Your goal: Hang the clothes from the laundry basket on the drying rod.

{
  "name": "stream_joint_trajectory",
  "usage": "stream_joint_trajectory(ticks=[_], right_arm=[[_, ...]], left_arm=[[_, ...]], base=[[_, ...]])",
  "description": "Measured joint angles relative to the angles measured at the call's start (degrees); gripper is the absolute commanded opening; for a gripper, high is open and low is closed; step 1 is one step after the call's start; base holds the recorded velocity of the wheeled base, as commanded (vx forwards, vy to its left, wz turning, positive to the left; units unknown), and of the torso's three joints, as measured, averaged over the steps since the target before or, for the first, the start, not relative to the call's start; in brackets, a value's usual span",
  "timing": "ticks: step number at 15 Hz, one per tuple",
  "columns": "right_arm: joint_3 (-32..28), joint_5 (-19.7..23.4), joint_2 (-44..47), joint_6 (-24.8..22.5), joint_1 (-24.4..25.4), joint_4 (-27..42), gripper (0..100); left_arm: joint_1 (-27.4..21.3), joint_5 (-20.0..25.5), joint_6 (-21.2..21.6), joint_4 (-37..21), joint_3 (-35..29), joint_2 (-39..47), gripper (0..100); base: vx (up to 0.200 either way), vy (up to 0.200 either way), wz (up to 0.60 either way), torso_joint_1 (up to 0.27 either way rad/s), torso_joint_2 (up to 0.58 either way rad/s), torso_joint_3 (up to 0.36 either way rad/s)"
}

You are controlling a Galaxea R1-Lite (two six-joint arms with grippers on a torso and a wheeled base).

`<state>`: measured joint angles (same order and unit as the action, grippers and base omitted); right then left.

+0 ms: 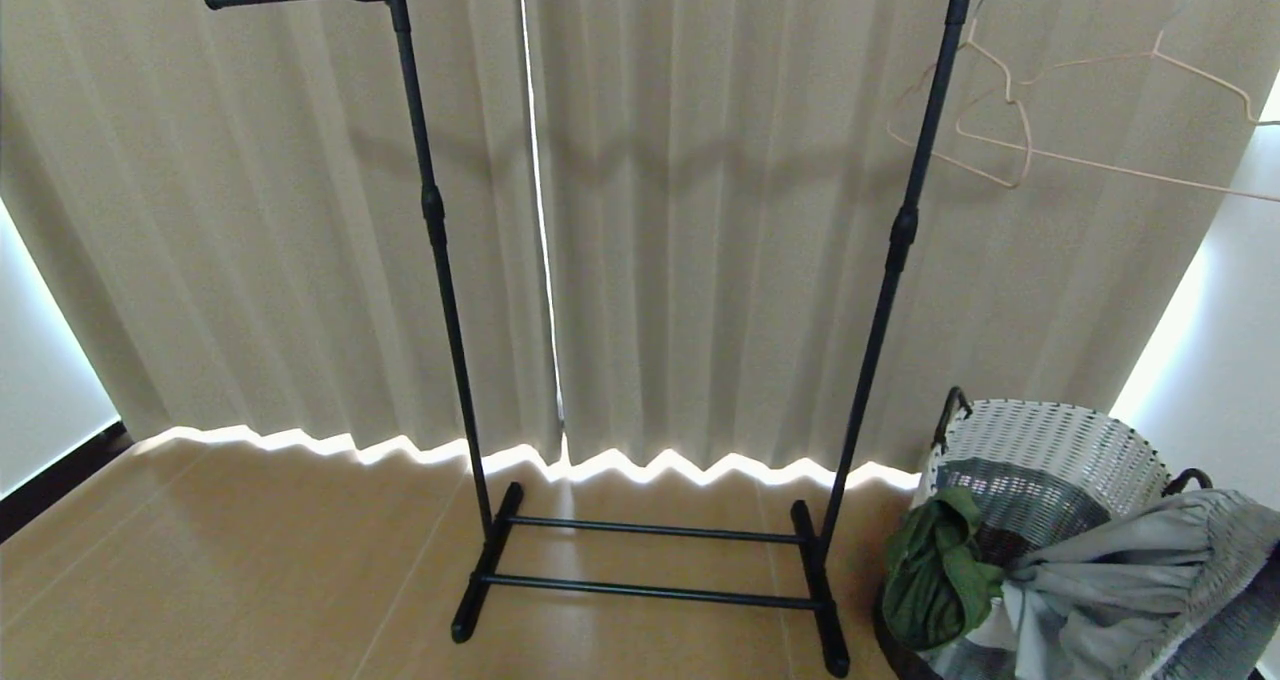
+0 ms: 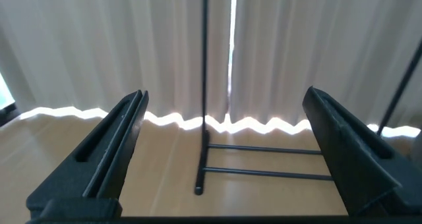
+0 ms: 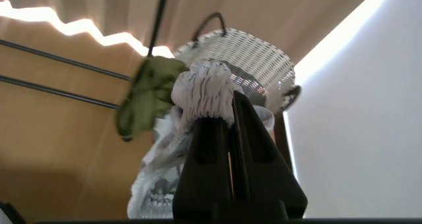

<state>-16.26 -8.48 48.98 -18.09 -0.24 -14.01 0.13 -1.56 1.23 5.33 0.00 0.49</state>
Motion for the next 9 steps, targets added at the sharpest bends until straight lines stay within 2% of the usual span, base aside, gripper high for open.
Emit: stream_joint_trajectory(ticks=[4, 9], right_arm=[[0.09, -0.07, 0.07, 0.00, -0.02, 0.11, 0], [-0.85, -0.22, 0.10, -0.24, -0.02, 2.97, 0]], left_arm=[[0.00, 0.20, 0.57, -0.02, 0.00, 0.02, 100], [0.02, 2.82, 6.23, -0.24, 0.00, 0.04, 100]], base=[[0.000, 0.000, 0.00, 0.000, 0.00, 0.000], [0.000, 0.000, 0.00, 0.000, 0.00, 0.000]])
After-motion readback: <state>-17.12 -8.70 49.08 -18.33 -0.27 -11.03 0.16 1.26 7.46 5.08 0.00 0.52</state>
